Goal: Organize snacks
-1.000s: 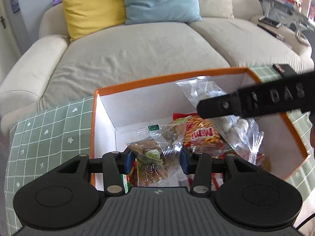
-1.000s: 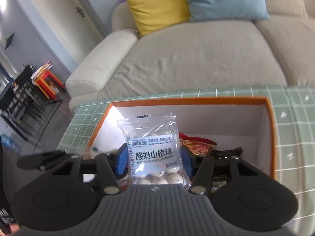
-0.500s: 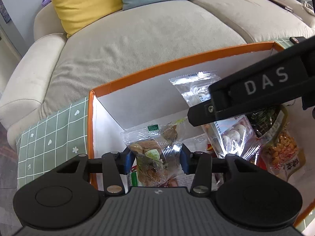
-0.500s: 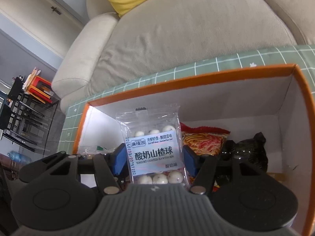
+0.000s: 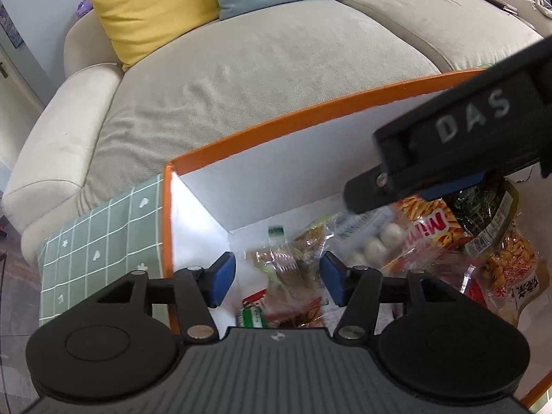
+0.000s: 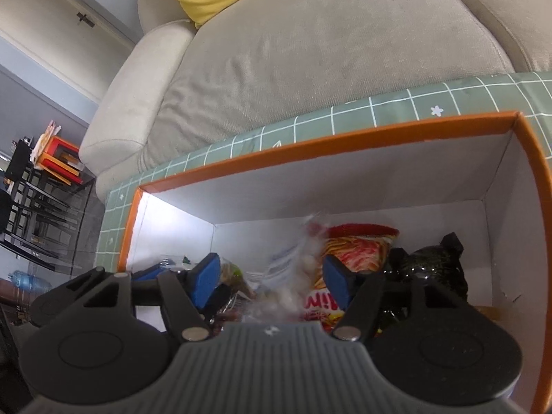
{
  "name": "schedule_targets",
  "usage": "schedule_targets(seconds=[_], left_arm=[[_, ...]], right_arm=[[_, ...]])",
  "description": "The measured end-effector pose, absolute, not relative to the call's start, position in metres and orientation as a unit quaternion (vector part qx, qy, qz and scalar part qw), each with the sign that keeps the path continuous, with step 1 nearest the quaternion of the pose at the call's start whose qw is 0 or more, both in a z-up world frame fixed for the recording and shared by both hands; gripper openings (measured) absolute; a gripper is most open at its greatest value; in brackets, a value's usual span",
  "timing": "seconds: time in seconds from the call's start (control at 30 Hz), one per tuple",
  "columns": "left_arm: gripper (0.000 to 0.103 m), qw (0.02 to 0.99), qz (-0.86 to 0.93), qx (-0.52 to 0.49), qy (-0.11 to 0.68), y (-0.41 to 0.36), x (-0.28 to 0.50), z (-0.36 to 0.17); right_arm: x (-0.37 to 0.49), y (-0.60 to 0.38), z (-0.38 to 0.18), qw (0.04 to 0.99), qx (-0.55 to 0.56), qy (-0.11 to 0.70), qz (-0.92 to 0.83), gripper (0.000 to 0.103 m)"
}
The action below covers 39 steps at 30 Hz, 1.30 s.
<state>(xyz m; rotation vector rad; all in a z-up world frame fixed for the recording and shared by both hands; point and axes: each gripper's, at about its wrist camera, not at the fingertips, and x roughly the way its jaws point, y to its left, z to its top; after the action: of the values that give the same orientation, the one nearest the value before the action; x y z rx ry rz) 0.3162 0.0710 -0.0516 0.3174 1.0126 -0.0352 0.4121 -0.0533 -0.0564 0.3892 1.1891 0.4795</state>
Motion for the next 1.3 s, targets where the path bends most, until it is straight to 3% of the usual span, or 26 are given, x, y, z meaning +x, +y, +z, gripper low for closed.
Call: schedule_targets(seconds=[0.23,0.53,0.9,1.3], left_arm=[[0.075,0.873,-0.016,0.157,0.462,0.071,0.305,-0.023],[0.075,0.892,0.005,0.155,0.424,0.058,0.269,0.029],[0.075,0.933,0.055,0.116,0.335,0.038,0.193,0.099],[0.075,0.956,0.082,0.076,0.271,0.017,0.11,0.094]], right_arm=[[0.406,-0.061,-0.043,0.792,0.175,0.54,0.225,0.065],[0.362,-0.071,0.005,0.829,0.082,0.498,0.243,0.065],[0.28,-0.128,0.067,0.884,0.051,0.402,0.233,0.068],[0.151,-0.16,0.081,0.948,-0.047,0.248,0.193,0.079]])
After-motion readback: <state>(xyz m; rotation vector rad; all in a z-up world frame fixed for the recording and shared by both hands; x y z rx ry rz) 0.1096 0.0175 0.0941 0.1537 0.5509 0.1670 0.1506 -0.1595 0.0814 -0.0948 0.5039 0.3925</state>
